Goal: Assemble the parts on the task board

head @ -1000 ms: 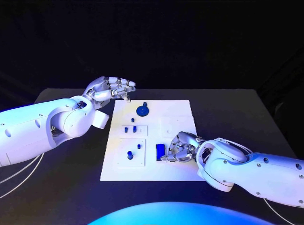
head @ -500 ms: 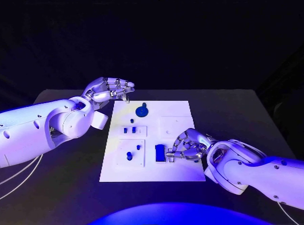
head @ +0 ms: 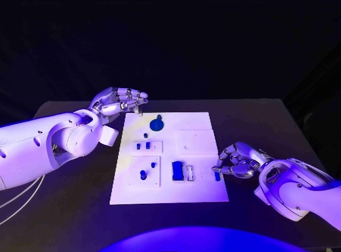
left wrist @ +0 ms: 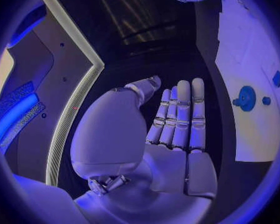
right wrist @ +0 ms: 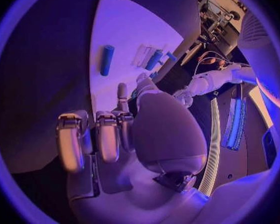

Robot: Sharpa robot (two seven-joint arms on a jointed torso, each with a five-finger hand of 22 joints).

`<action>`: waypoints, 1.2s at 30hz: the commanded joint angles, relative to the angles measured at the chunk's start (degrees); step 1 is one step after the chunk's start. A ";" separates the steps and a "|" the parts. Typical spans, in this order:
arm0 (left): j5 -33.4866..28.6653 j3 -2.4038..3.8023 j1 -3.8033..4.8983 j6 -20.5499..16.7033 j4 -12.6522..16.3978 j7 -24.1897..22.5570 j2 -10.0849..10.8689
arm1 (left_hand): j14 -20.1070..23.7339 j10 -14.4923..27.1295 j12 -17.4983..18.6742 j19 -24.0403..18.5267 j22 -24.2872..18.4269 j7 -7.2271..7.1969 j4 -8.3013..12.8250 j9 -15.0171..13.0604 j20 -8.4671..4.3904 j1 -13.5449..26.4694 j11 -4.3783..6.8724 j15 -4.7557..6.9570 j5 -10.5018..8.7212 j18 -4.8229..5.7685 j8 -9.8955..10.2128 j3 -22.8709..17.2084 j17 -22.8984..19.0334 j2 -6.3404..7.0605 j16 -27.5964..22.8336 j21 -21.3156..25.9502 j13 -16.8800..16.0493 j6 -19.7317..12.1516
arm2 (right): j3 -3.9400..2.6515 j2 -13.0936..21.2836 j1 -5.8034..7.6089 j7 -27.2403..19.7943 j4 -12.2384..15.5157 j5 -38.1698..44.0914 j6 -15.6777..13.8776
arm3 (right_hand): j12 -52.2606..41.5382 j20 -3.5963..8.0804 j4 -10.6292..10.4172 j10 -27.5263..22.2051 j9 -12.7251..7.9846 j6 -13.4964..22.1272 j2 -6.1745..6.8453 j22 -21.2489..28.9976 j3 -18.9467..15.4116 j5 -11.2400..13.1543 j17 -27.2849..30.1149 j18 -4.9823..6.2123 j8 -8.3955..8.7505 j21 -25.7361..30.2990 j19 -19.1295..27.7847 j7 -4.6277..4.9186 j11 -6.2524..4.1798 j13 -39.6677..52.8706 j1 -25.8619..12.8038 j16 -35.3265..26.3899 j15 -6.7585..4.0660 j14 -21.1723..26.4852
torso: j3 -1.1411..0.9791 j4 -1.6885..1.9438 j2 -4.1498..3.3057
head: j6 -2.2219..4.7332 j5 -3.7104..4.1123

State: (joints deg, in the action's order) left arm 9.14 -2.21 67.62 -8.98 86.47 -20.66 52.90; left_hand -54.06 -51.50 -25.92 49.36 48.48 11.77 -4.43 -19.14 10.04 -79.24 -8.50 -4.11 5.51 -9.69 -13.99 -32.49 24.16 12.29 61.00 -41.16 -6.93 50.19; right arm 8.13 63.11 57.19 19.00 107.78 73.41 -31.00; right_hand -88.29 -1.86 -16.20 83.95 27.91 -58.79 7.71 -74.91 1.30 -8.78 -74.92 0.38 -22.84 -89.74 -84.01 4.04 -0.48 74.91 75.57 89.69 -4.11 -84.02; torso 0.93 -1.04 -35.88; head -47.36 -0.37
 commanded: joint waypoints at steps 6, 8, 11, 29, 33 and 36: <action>-0.27 0.01 -0.09 0.18 0.20 -0.70 -0.06 | 0.21 0.39 -0.34 0.29 -0.05 -0.16 -0.38 0.06 0.03 0.00 0.19 -0.29 0.01 -0.80 -0.33 -0.03 -0.01 -0.50 -0.04 0.28 0.10 -0.34 | 0.02 0.71 -1.73 6.59 0.35 9.03 1.28 | 0.33 -0.40 -0.22 5.12 -0.15 0.42 0.29 -15.09 0.29 -0.21 -15.08 -0.38 0.30 -0.26 -5.99 0.10 0.30 14.02 0.43 0.31 0.28 -5.98 | 0.01 0.13 -0.03 | 0.02 0.22; -0.27 0.00 -0.11 0.20 0.21 -0.71 -0.04 | 0.21 0.39 -0.34 0.29 -0.05 -0.16 -0.38 0.06 0.03 0.00 0.19 -0.29 0.01 -0.80 -0.33 -0.03 -0.01 -0.50 -0.04 0.28 0.10 -0.34 | 0.02 0.38 -2.18 7.81 0.04 9.86 1.79 | 0.48 -0.41 -0.37 5.06 -0.20 0.40 0.41 -15.09 0.22 -0.31 -15.08 -0.38 0.35 -0.26 -5.99 0.14 0.34 13.95 0.29 0.31 0.30 -5.98 | 0.02 0.14 -0.04 | -0.04 0.13; -0.27 0.00 -0.12 0.22 0.23 -0.71 0.05 | 0.21 0.39 -0.34 0.29 -0.05 -0.16 -0.38 0.06 0.03 0.00 0.19 -0.29 0.01 -0.80 -0.33 -0.03 -0.01 -0.50 -0.04 0.28 0.10 -0.34 | 0.02 -0.33 -2.76 9.32 -0.54 10.63 2.28 | 0.55 -0.43 -0.51 5.03 -0.27 0.34 0.56 -15.09 0.08 -0.39 -15.08 -0.38 0.42 -0.26 -5.99 0.19 0.39 13.91 -0.05 0.31 0.34 -5.98 | 0.02 0.23 -0.04 | -0.16 0.16; -0.27 -0.01 -0.18 0.56 0.16 -0.58 0.20 | 0.21 0.38 -0.42 0.36 -0.08 -0.14 -0.56 0.05 0.03 0.11 0.18 -0.31 -0.02 -0.78 -0.41 0.03 -0.01 -0.54 -0.02 0.34 0.11 -0.30 | 0.00 -4.97 -4.35 13.71 -4.03 12.98 5.15 | 0.55 -0.47 -0.52 5.03 -0.37 -0.13 0.11 -15.09 0.22 -0.54 -15.08 -0.38 0.40 -0.26 -5.99 0.08 0.34 13.92 -0.57 0.31 0.35 -5.98 | -0.01 0.18 -0.06 | -0.49 -0.06; -0.27 -0.01 -0.18 0.63 0.16 -0.55 0.21 | 0.21 0.38 -0.42 0.36 -0.08 -0.14 -0.56 0.05 0.03 0.11 0.18 -0.31 -0.02 -0.78 -0.41 0.03 -0.01 -0.54 -0.02 0.34 0.11 -0.30 | -0.01 -5.88 -4.45 15.12 -4.75 14.32 6.30 | 0.49 -0.44 -0.40 5.07 -0.44 -0.35 -0.44 -15.09 0.67 -0.76 -15.08 -0.38 0.42 -0.26 -5.99 -0.06 0.22 13.95 -0.25 0.31 0.27 -5.98 | 0.02 0.19 -0.01 | -0.58 -0.09; -0.27 -0.01 -0.18 0.68 0.16 -0.51 0.22 | 0.21 0.39 -0.44 0.36 -0.09 -0.13 -0.65 0.05 0.03 0.19 0.17 -0.32 -0.03 -0.77 -0.42 0.06 -0.01 -0.56 -0.02 0.36 0.11 -0.30 | -0.02 -6.40 -4.48 15.76 -5.11 15.26 7.22 | 0.47 -0.37 -0.24 5.08 -0.56 -0.45 -0.71 -15.09 1.24 -0.94 -15.08 -0.38 0.52 -0.26 -5.99 -0.19 0.10 13.97 0.49 0.31 0.16 -5.98 | 0.03 0.20 -0.02 | -0.60 -0.04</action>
State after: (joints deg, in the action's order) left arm 9.14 -2.25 67.44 -8.92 86.50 -20.66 53.17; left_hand -54.06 -51.50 -26.13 49.35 48.44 11.77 -4.76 -19.14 10.04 -79.24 -8.50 -4.11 5.51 -9.69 -14.21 -32.48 24.16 12.29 61.00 -41.16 -6.89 50.19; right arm 7.52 56.85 53.43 31.29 103.32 86.76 -28.61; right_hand -88.01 -1.86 -16.37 83.95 37.29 -59.09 7.22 -74.93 2.42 -9.32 -74.95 0.38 -22.54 -89.74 -84.01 3.97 -0.48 74.91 76.05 89.69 -4.11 -84.02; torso 0.95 -0.87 -35.91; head -47.91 -0.46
